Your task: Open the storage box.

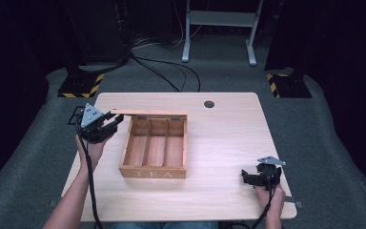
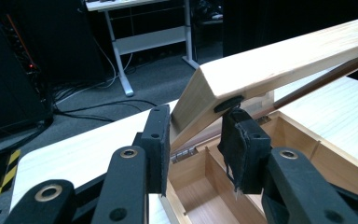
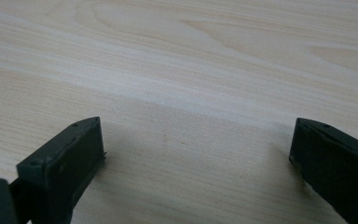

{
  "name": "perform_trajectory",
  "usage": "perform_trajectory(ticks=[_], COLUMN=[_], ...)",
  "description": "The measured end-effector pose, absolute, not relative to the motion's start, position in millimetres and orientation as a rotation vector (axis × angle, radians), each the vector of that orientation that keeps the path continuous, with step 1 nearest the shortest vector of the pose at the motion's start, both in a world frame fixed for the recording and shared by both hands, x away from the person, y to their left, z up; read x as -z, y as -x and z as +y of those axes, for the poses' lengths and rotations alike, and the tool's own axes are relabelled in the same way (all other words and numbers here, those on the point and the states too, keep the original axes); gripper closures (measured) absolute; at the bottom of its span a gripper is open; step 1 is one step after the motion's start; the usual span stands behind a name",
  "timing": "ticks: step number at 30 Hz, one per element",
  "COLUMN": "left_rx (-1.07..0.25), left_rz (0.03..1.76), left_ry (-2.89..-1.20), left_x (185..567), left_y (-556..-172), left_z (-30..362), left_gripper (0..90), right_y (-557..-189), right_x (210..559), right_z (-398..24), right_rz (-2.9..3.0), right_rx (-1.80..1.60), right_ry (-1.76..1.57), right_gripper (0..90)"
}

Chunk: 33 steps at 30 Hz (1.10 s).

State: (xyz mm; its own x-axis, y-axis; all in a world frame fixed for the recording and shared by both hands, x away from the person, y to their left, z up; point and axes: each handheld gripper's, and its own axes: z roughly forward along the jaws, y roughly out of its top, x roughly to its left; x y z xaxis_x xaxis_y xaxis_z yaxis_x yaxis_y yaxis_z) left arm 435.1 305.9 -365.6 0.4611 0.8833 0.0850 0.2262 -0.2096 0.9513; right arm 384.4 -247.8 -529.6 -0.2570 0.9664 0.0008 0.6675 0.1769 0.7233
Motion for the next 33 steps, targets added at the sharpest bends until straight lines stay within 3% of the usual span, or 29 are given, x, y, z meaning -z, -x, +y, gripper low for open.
perform_trajectory(ticks=[33], left_rx=[-0.800], left_rz=[0.962], left_ry=[-1.720], left_x=[359.7], left_y=[-444.3], left_z=[304.7], left_gripper=[63.3], right_y=[-384.3], right_x=[529.6], right_z=[-247.8], right_rz=[1.996], right_rx=[-0.853], right_ry=[-1.534], right_gripper=[2.6])
